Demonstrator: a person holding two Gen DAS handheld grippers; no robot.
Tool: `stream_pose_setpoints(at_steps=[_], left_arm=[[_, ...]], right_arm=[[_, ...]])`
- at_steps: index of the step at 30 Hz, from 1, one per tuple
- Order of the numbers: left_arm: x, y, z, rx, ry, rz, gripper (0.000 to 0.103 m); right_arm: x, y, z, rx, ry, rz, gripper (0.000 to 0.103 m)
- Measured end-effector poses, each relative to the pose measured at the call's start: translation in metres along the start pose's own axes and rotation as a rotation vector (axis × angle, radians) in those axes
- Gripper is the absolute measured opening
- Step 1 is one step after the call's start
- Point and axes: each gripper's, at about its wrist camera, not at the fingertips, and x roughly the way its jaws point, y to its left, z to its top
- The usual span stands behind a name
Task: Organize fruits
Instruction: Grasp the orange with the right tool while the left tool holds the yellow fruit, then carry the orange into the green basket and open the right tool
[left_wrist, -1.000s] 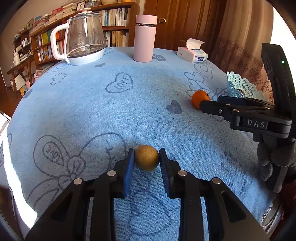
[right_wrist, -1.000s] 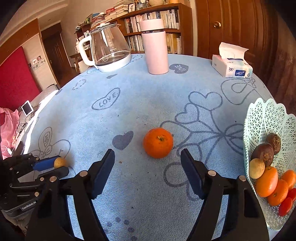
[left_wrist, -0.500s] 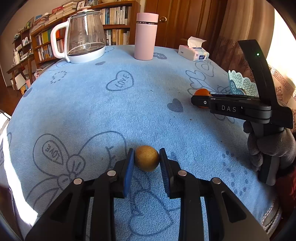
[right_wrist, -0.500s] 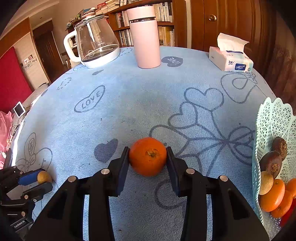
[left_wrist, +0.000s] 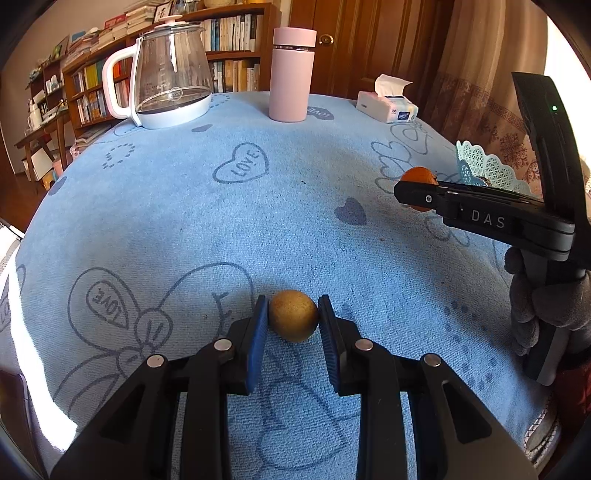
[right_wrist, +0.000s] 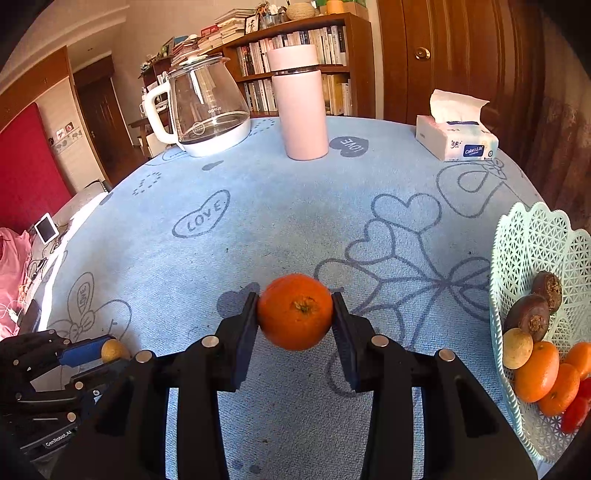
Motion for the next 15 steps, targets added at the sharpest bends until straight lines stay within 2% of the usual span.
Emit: stream_pose_setpoints(at_steps=[15], left_arm=[[-0.002, -0.002, -0.001, 0.005, -0.010, 0.035, 0.028]], right_arm=[[-0.038, 0.002, -0.003, 0.023, -0.115, 0.002, 0.040]])
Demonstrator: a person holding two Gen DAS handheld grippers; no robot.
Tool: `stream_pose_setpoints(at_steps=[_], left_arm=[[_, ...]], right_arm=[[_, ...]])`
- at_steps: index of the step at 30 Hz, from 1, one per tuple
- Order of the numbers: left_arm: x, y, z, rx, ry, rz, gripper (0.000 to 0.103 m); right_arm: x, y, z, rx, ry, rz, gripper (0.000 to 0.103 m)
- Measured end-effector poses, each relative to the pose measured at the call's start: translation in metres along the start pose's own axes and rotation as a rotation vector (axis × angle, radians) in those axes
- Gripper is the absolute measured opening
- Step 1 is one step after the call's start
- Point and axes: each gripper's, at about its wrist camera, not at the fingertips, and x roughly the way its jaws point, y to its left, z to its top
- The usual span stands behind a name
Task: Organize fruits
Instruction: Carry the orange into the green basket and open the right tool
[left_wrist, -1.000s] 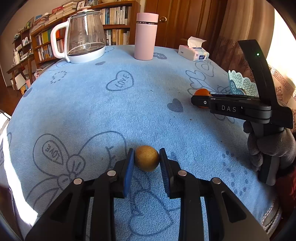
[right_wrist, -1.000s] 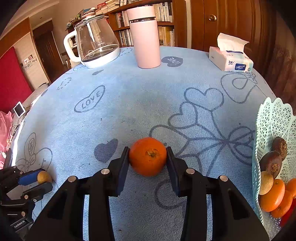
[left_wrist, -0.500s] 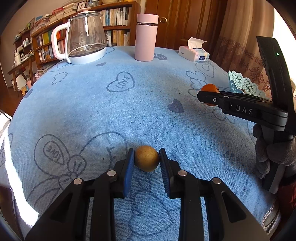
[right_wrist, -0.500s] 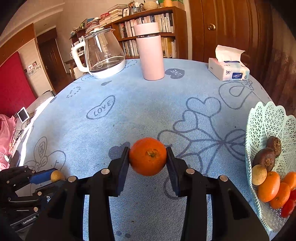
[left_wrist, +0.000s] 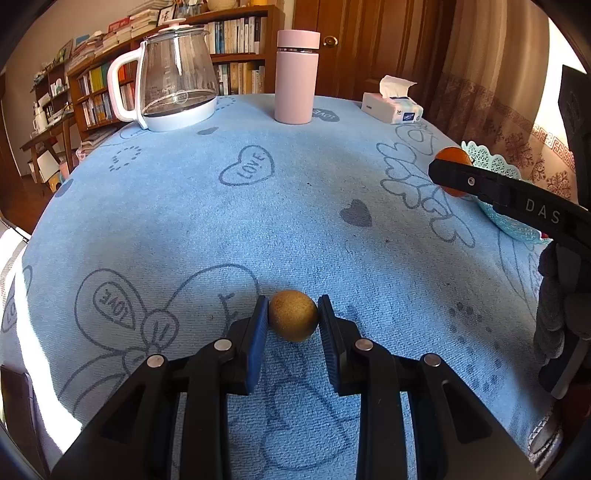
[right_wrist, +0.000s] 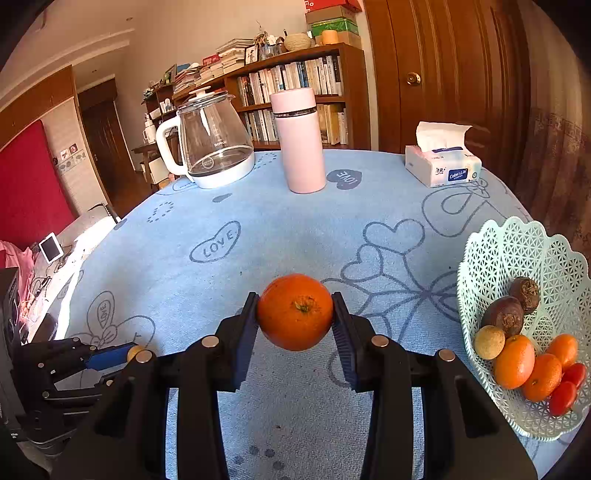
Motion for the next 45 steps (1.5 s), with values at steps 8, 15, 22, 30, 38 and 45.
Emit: stream_pose_setpoints(at_steps=[8, 15, 22, 30, 38, 45], left_arm=[[0.000, -0.003, 0.000, 0.013, -0.008, 0.024, 0.028], [-0.001, -0.006, -0.001, 0.019, -0.015, 0.042, 0.028], [-0.004, -0.008, -0.001, 0.024, -0.030, 0.067, 0.028], [-0.008, -0.015, 0.000, 0.041, -0.043, 0.083, 0.028], [-0.009, -0.025, 0.002, 0.056, -0.043, 0.072, 0.028], [-0.009, -0.037, 0.007, 0.074, -0.044, 0.058, 0.028]], right_arm=[[-0.012, -0.006, -0.002, 0.027, -0.035, -0.009, 0.040], [-0.021, -0.012, -0.001, 0.051, -0.060, -0.015, 0.040], [-0.038, -0.022, 0.001, 0.080, -0.101, -0.019, 0.040], [-0.061, -0.037, 0.006, 0.119, -0.147, -0.032, 0.040], [-0.093, -0.073, 0.008, 0.186, -0.203, -0.081, 0.040], [-0.117, -0.122, 0.002, 0.294, -0.233, -0.143, 0.040]])
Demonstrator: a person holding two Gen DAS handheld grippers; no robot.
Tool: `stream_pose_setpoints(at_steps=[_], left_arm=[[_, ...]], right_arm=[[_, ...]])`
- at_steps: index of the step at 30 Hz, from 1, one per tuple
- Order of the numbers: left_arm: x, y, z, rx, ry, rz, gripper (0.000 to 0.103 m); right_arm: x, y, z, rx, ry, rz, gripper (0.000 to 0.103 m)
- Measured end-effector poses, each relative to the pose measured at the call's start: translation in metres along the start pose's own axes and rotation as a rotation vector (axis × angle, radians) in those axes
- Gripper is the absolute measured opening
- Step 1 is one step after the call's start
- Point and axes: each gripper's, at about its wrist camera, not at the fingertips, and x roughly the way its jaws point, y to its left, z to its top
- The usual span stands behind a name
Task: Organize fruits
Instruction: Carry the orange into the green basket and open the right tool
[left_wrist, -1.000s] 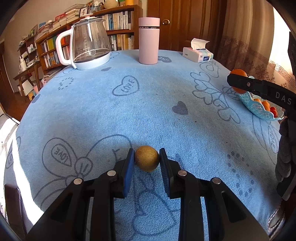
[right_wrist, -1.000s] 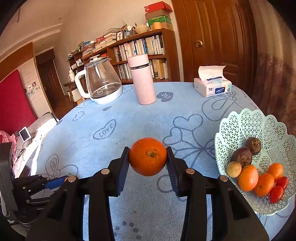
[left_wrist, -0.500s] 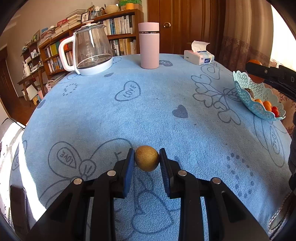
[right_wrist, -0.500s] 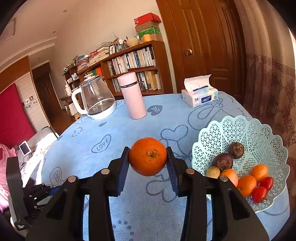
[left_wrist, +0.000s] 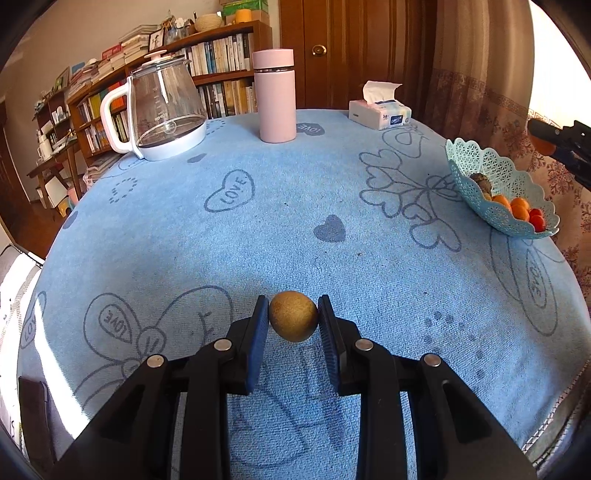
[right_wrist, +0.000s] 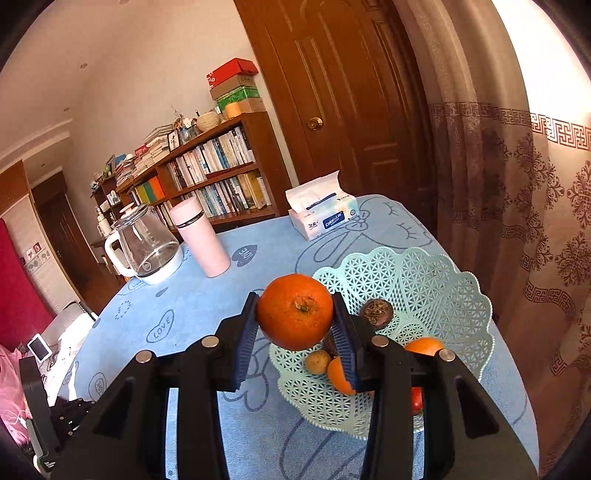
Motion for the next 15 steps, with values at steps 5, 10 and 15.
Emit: stream_pose_setpoints(at_steps=[5, 10, 15], left_arm=[[-0.001, -0.007, 0.005, 0.014, -0.004, -0.007, 0.028], [-0.003, -0.014, 0.009, 0.023, -0.006, -0.021, 0.028], [-0.004, -0.020, 0.011, 0.033, -0.008, -0.032, 0.028]], right_arm=[[-0.004, -0.028, 0.002, 0.058, 0.016, -0.024, 0.040], [0.007, -0.047, -0.001, 0.117, 0.062, -0.030, 0.040], [0.024, -0.057, -0.008, 0.144, 0.111, -0.047, 0.040]])
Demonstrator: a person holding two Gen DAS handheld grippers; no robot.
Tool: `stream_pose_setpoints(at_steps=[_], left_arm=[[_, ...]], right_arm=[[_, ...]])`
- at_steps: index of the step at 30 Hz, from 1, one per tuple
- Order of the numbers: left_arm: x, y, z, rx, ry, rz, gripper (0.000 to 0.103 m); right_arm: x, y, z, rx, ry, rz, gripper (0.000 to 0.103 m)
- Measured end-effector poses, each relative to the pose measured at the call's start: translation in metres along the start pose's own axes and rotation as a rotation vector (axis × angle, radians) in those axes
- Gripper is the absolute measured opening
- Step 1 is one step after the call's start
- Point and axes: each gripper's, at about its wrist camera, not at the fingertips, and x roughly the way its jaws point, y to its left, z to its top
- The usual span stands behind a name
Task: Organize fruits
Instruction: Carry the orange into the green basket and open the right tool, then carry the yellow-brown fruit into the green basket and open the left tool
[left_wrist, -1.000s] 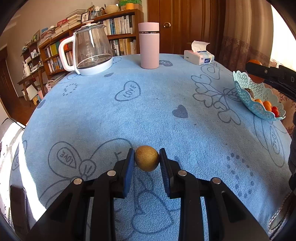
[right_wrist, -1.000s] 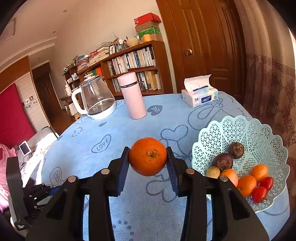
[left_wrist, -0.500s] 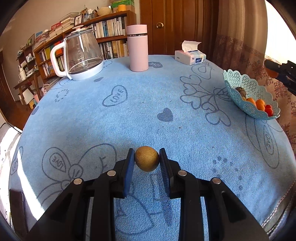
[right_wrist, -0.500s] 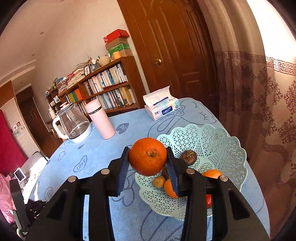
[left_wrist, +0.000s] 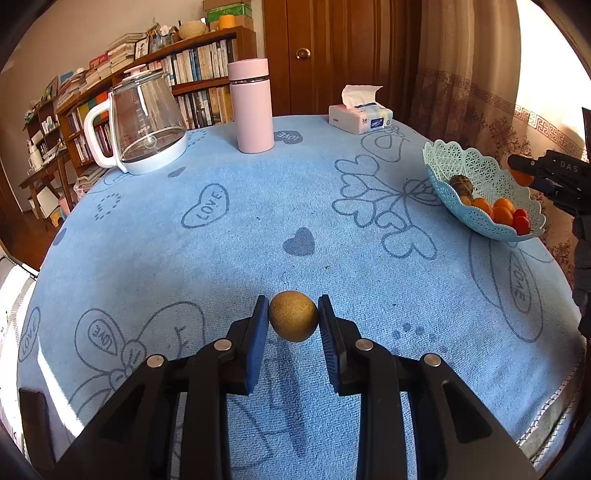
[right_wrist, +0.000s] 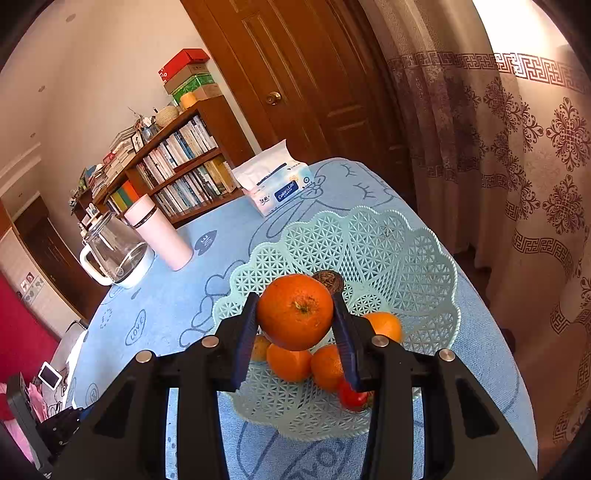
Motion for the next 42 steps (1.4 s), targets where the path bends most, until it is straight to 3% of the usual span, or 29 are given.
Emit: stream_pose_setpoints(at_steps=[8, 19, 24, 28, 36, 42], left_arm=[[0.004, 0.000, -0.003, -0.010, 0.022, -0.017, 0.028], [0.005, -0.005, -0.003, 0.001, 0.024, -0.022, 0.028], [0.004, -0.011, 0.003, 0.008, 0.019, -0.037, 0.028], [0.001, -0.023, 0.012, 0.036, 0.002, -0.054, 0.028], [0.000, -0.060, 0.041, 0.095, -0.046, -0.132, 0.028], [0.005, -0.096, 0.064, 0.143, -0.076, -0.218, 0.028]], right_arm=[[0.020, 0.002, -0.012, -0.039, 0.037, -0.058, 0.040], [0.020, -0.002, -0.010, -0.023, 0.016, -0.044, 0.045], [0.012, -0.009, -0.006, 0.010, -0.031, -0.056, 0.045], [-0.001, -0.020, -0.003, 0.048, -0.099, -0.118, 0.046], [-0.013, -0.048, 0.000, 0.161, -0.173, -0.195, 0.048], [-0.010, -0.056, -0.002, 0.192, -0.180, -0.216, 0.050]])
